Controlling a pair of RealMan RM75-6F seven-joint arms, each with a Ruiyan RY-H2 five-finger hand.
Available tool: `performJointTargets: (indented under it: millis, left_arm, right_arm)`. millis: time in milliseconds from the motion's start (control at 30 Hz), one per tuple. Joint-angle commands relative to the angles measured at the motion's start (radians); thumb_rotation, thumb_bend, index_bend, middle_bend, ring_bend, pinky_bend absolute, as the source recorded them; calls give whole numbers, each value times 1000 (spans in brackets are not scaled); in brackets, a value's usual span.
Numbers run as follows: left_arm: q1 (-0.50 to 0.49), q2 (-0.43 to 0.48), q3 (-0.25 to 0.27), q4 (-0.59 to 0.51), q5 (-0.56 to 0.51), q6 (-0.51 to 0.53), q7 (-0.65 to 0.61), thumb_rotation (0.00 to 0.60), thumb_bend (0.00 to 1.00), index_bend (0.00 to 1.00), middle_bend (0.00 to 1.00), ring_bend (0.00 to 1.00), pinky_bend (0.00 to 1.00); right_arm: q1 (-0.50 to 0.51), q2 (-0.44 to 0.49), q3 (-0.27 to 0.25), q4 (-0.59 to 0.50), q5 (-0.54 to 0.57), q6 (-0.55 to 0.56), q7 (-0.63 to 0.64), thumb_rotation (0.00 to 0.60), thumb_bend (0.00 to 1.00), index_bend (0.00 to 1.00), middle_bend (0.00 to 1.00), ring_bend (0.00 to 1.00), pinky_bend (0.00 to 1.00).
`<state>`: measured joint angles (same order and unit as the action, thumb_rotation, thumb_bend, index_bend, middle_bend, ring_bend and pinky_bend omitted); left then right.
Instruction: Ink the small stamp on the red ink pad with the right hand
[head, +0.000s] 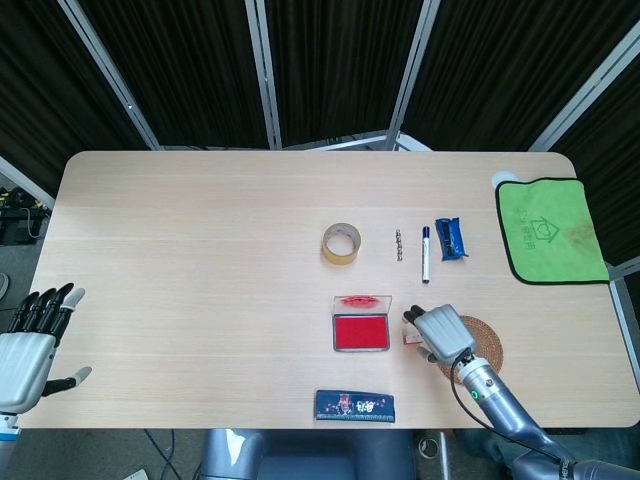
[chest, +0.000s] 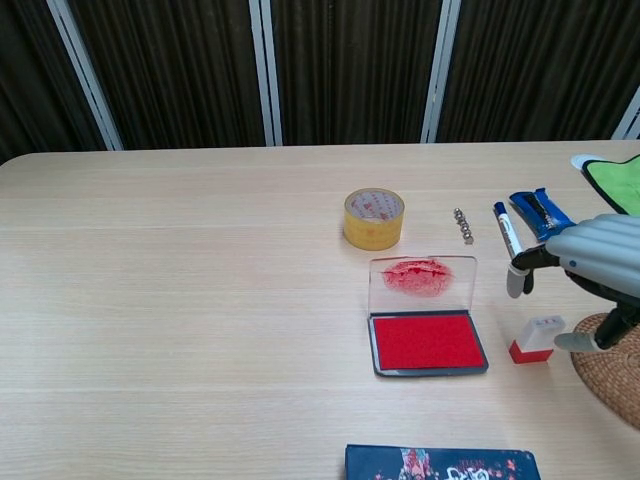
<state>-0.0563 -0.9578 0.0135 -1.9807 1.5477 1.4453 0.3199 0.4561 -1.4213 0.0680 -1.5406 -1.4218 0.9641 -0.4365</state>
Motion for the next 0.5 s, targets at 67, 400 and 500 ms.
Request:
performJointTargets:
  millis: [67, 400, 500]
  left_arm:
    - [0, 1, 2, -4, -1, 0, 3, 600, 0, 0, 0, 0, 0]
    - [-2, 3, 2, -7, -11, -2, 3, 600, 0, 0, 0, 0, 0]
    - [-3, 3, 1, -9, -15, -3, 6, 600, 0, 0, 0, 0, 0]
  right_arm:
    - [5, -21, -13, 21, -14, 9, -5, 600, 183, 341, 350, 810, 1000]
    - [18, -42, -19, 74, -15, 15, -20, 600, 221, 371, 384, 810, 1000]
    - [23, -41, -23, 78, -14, 11, -17, 600, 233, 381, 393, 811, 1000]
